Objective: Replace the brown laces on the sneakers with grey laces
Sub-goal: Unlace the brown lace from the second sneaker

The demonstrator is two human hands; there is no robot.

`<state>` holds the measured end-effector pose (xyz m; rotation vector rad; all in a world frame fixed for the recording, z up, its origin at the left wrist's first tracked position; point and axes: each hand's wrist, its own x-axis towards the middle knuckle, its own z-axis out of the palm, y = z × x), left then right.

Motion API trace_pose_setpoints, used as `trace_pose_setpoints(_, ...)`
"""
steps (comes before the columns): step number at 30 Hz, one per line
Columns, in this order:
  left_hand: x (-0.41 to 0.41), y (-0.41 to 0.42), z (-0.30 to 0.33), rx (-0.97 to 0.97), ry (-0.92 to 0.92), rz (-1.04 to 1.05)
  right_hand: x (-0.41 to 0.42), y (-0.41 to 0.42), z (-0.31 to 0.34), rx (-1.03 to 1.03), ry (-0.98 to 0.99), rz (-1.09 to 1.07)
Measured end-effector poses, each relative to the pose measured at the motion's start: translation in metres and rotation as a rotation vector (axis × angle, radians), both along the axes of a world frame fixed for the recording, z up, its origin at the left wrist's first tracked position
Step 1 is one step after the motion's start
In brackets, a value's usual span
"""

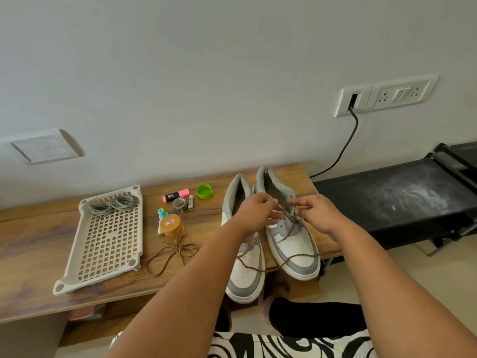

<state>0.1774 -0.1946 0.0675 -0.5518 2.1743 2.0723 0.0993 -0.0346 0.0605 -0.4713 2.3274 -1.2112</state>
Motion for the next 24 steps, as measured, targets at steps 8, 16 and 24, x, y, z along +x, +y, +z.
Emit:
trace_pose_setpoints(8,0.003,-0.004,0.008,0.309,-0.056,0.270,0.002,0.000,0.000,0.018,0.020,-0.008)
trace_pose_setpoints(16,0.005,0.013,-0.026,-1.203,0.068,-0.204,0.001,0.000,0.000,0.004,0.012,0.015)
trace_pose_setpoints(24,0.000,0.017,-0.023,-1.128,-0.003,-0.373,0.000,0.000,-0.001,0.007,0.019,0.018)
